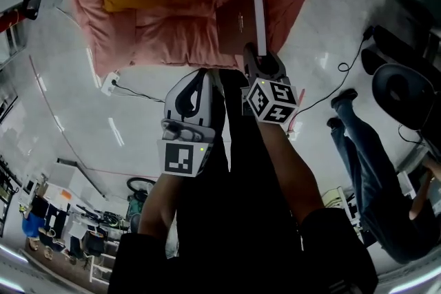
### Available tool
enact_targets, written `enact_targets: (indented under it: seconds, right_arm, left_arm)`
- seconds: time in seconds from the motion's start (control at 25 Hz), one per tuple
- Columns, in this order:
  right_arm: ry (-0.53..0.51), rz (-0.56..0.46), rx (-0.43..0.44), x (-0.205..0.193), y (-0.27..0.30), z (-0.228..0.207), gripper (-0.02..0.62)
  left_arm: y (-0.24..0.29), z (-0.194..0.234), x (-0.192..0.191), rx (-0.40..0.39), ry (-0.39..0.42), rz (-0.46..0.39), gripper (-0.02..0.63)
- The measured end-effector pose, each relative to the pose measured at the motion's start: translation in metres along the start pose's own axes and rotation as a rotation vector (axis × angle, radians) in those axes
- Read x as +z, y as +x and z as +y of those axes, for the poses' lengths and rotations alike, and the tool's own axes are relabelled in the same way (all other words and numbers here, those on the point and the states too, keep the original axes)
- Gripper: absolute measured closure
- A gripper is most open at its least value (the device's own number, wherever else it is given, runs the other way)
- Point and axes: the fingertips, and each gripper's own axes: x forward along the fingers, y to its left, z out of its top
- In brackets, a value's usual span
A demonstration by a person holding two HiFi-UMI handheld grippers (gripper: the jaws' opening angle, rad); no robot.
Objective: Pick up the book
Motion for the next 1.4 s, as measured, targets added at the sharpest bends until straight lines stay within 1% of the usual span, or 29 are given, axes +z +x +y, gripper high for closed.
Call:
enact_targets:
  seconds: [0.24,0.48,0.76,1.12,1.24,1.4]
  right_arm:
    - [-0.030,-0.019,0.002,0.009,-0.019,0.009,0.448]
    - [-0.042,-0.042,0.007,0.020,-0.044,0.020,0.448]
    - [-0.044,-0.068,-0.004,0.027,-0.072,0.035,0.448]
    - [-0.087,-0.129,-0.013,0.040,-0.129,0.060,0.448]
    - [-0.097,-0.151,-0.014,0.043,-0.150,0.065,0.448]
    - [-0.112,-0.179,-0.013,0.046,-0.175,0.080,0.448]
  left_arm:
    - [-0.016,-0.006,0.019,0.016,0.003,-0.043,0.598]
    - [-0.035,-0.020,0.041,0.021,0.011,-0.082,0.598]
    - [-0.060,-0.023,0.063,0.026,0.020,-0.126,0.598]
    - [-0.115,-0.036,0.104,0.012,0.064,-0.196,0.598]
    - [-0.136,-0.042,0.110,0.014,0.084,-0.218,0.598]
    - [-0.165,-0.047,0.120,0.024,0.094,-0.227,0.598]
